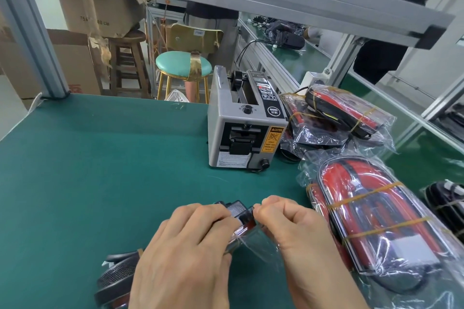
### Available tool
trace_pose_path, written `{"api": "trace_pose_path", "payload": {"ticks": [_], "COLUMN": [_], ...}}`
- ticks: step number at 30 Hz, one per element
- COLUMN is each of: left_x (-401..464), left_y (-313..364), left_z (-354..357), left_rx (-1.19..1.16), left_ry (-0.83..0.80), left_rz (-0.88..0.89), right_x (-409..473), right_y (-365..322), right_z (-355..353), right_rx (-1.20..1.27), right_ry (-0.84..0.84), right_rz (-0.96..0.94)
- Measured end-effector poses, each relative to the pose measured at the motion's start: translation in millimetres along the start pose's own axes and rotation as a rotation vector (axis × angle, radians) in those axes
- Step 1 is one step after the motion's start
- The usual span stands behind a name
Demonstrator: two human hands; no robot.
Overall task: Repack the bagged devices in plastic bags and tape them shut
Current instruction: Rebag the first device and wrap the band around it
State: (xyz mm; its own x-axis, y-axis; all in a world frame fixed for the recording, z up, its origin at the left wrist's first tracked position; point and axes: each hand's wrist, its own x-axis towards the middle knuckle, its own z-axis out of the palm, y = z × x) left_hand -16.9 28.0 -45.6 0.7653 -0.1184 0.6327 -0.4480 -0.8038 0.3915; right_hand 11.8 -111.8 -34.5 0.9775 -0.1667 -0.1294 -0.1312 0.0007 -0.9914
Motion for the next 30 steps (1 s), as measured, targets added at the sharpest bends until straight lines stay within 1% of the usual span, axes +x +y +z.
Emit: {"api": "trace_pose_path", "payload": {"ticks": [16, 22, 30], "left_x": [-0.1, 0.0, 4.4], "left_y": [-1.7, 2.3, 4.4], "left_z": [2.6, 2.2, 1.4], "left_rx": [-0.012, -0.007, 0.023], "left_ry": [-0.009, -0.022, -0.044], "left_rz": [0.025, 0.008, 0.031], "right_x": [0.1, -1.8, -0.5], "right_y": [1.3, 2.0, 3.5], "right_z": [-0.4, -1.9, -0.1], "right_rx": [-0.075, -0.099, -0.164], "right_ry": [-0.001, 0.002, 0.016], "right_rz": [-0.057, -0.1, -0.163]}}
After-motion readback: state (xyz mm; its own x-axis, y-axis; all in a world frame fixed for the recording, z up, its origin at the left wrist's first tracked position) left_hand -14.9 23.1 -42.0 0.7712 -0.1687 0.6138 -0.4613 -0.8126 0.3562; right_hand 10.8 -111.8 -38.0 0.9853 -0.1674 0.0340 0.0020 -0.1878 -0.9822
